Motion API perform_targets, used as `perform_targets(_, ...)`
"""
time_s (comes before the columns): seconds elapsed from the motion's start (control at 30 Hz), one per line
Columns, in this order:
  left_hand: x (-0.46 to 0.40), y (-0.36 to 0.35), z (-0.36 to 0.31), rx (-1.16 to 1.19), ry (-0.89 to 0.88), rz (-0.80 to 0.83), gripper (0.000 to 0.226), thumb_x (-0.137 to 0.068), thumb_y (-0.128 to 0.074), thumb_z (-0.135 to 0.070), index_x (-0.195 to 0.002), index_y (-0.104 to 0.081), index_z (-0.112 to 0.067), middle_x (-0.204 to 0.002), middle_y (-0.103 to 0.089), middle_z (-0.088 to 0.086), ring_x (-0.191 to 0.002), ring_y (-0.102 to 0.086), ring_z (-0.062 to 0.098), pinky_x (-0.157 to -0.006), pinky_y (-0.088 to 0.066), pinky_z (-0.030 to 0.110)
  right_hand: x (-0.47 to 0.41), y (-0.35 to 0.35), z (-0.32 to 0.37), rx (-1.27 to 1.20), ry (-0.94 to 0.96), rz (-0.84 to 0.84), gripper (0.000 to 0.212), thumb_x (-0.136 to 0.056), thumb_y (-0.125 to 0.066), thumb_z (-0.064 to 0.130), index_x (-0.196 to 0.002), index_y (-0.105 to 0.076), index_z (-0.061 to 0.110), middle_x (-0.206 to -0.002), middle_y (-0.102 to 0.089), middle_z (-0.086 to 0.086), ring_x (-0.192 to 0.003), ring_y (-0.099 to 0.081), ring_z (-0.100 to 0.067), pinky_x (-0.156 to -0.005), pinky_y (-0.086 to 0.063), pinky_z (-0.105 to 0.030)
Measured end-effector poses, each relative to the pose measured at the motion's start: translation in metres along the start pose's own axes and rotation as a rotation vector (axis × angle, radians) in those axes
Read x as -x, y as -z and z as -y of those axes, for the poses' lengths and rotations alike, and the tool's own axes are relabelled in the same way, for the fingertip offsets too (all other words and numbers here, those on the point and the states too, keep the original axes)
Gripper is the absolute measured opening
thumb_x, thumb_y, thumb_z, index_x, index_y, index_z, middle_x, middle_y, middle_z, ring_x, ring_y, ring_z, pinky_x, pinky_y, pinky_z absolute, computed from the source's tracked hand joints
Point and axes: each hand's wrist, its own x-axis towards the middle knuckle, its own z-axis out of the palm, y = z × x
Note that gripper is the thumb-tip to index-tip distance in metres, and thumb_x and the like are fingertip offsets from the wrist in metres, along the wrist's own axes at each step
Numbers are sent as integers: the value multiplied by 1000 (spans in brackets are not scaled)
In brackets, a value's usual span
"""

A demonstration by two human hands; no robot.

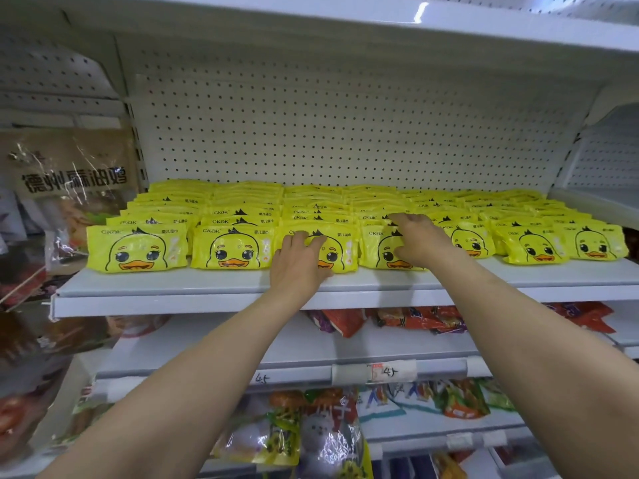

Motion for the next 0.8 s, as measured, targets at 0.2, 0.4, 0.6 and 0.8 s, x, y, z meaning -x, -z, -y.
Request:
perform_targets(0.2,-1,46,29,47,-27,21,65,-83,-71,-43,-140,-45,-30,-140,-46,7,-130,-39,29,-99,-42,43,12,21,49,-49,-41,-49,66,-89,-65,24,-147,-36,17,-145,-45,-13,-133,-39,-34,-98,-46,-45)
perform_targets(0.4,11,108,84,82,4,-30,58,-87,-63,-48,-139,-47,-28,-139,-47,7,-129,-40,30,-98,-44,45,29,53,130,-211,68,-126,58,-93,-60,42,-145,-43,20,-145,-48,-10,-134,-42,-30,-100,-41,-39)
perform_targets(0.6,35,172,142,22,-2,-123,53,-89,-55,-55,-136,-51,-29,-137,-50,4,-128,-41,29,-99,-42,44,60,65,210,-395,175,-224,52,-93,-57,48,-139,-49,25,-141,-53,-3,-129,-48,-26,-99,-45,-38)
perform_targets(0.8,63,208,193,-30,-84,-159,51,-88,-61,-50,-132,-54,-27,-132,-52,5,-123,-46,30,-98,-44,46,87,65,272,-369,249,-283,51,-91,-61,47,-137,-48,29,-141,-51,1,-132,-44,-21,-101,-42,-38)
